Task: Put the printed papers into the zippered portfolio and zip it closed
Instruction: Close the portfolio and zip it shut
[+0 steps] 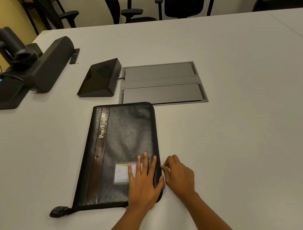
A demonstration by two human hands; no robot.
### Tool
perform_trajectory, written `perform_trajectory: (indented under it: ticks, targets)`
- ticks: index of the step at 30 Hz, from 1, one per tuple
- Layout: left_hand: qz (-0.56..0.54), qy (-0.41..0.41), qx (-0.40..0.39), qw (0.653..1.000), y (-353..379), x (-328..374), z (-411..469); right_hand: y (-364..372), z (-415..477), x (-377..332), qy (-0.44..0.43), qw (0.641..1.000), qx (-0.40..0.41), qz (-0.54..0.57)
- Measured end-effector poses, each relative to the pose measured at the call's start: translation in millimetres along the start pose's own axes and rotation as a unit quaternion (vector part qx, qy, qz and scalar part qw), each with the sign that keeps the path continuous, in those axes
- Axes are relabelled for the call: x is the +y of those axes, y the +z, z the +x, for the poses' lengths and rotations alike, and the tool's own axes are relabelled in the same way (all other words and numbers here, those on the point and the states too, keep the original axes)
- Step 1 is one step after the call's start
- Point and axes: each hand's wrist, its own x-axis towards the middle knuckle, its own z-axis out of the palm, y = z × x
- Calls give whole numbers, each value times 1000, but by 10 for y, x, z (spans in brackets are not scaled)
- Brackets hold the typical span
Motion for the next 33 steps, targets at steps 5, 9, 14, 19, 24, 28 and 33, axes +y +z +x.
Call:
perform_trajectory:
  ticks: [5, 9, 14, 19, 24, 28, 33]
  targets:
    - [6, -1, 8, 1000, 51, -5, 8, -5, 414, -40, 26, 1000, 0, 14]
    - [-13, -7, 7, 1000, 71, -6, 11, -11, 630, -76, 50, 998, -7, 42]
    - [-46, -6, 28, 999, 18, 22, 144, -26, 689, 43, 6, 999, -28, 34]
    - [-87, -23, 30, 995, 14, -49, 595, -6, 669, 69, -11, 999, -32, 25]
    - [-100, -77, -23, 992, -75, -75, 1210, 44, 631, 79, -13, 999, -21, 38]
    - [-72, -95, -41, 992, -75, -20, 1405, 78, 669, 74, -3, 1000, -25, 16]
    - [-23, -78, 1, 997, -34, -24, 1395, 116, 850, 6, 77, 995, 24, 54]
